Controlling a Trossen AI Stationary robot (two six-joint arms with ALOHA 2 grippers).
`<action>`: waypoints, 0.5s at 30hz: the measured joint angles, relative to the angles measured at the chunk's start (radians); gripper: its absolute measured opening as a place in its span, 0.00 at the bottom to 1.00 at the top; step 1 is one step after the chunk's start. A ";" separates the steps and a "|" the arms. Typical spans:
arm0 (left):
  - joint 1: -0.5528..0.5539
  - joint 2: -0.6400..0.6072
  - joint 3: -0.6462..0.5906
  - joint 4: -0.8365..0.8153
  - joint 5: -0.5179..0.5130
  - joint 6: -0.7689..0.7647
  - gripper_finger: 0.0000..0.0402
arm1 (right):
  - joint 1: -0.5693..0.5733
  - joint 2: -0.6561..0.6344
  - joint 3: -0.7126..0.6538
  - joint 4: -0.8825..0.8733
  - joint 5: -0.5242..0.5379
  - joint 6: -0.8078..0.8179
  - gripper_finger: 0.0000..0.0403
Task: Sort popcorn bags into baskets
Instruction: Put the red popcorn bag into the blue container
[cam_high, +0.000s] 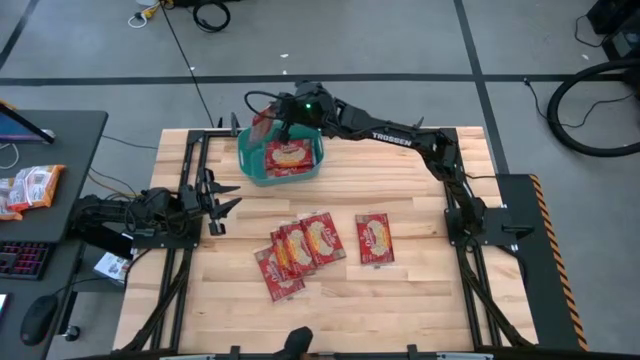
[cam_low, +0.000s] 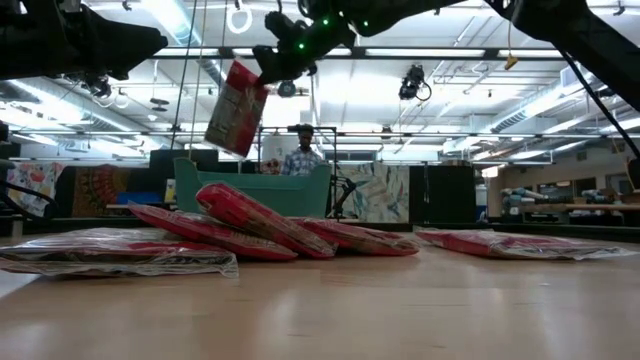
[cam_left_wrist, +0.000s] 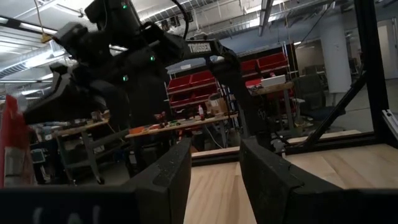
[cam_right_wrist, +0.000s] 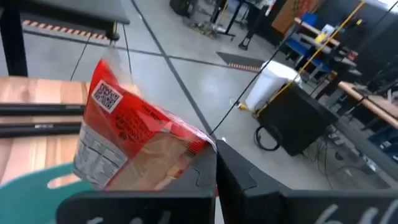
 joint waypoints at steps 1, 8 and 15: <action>0.000 0.000 0.000 0.000 0.000 0.000 0.35 | -0.002 0.000 -0.005 -0.003 -0.001 0.002 0.01; 0.000 0.000 0.000 0.000 0.000 0.000 0.35 | -0.002 0.002 -0.047 -0.001 0.006 -0.004 0.01; 0.000 0.000 0.000 0.000 -0.002 0.000 0.35 | -0.002 0.002 -0.104 0.021 -0.002 -0.015 0.01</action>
